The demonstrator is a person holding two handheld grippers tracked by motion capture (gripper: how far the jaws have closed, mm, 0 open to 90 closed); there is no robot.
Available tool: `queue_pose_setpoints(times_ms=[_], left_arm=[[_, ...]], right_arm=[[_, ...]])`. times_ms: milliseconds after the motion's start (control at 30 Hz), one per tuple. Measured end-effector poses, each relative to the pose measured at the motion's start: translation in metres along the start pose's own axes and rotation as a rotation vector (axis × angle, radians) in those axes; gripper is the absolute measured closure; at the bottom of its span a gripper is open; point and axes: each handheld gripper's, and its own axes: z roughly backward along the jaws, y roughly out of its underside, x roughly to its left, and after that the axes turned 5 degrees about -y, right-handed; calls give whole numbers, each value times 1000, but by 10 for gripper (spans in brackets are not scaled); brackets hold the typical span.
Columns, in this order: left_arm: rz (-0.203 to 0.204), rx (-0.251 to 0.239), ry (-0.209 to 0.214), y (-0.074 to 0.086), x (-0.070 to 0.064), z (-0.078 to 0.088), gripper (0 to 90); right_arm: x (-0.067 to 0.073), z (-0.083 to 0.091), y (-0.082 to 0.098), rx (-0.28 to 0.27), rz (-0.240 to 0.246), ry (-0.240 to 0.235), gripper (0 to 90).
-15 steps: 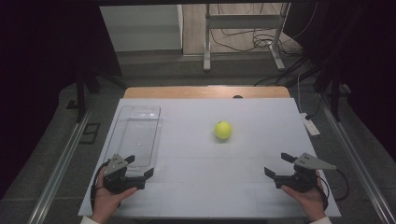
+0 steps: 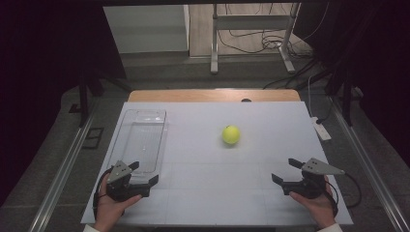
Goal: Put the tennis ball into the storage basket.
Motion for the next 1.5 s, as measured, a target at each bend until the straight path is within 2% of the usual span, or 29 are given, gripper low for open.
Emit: queue_pose_setpoints(times_ms=[933,1200,1500], left_arm=[[-12,-2,-6,-1,0,0,100],[-38,2,-13,-6,-5,1,102],[-24,13,-9,-13,-8,0,103]], right_arm=[[-1,-1,1,11,-8,-5,107],[-1,-2,1,15,-10,-4,107],[-1,-2,2,16,-16,-5,107]])
